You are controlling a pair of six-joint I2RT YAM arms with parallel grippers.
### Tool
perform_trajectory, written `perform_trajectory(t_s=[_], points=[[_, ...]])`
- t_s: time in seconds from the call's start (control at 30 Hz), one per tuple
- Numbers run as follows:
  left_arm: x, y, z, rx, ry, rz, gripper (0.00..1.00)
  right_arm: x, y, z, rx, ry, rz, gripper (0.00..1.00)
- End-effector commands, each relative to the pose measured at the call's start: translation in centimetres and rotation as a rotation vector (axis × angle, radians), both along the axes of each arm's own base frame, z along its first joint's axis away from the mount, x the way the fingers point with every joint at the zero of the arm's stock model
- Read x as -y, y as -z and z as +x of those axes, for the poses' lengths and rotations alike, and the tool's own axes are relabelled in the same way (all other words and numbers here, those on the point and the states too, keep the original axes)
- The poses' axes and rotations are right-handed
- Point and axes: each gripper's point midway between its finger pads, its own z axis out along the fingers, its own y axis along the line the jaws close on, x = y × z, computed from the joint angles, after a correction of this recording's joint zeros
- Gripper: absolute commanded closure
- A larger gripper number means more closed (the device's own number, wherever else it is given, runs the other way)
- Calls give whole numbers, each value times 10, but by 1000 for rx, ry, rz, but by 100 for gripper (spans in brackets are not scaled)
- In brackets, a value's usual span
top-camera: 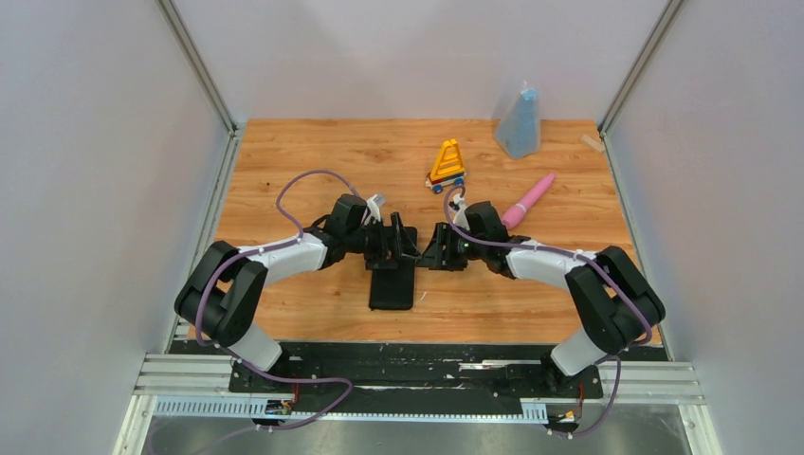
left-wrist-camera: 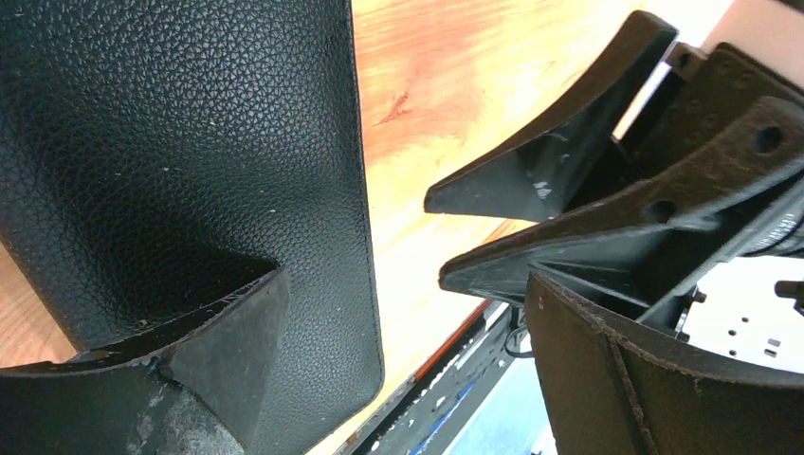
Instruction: Sort the hair-cutting tools
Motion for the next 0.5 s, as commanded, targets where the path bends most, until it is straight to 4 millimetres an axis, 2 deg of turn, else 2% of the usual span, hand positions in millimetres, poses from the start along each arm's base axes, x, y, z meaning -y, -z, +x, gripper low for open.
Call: perform_trajectory(t_s=[0.0, 0.2, 0.47], points=[[1, -11, 3, 45, -12, -16, 1, -15, 2, -5, -36, -46, 86, 53], [1, -9, 3, 42, -12, -13, 0, -19, 16, -11, -80, -69, 100, 58], [2, -12, 3, 42, -12, -20, 1, -13, 41, -16, -139, -65, 51, 64]])
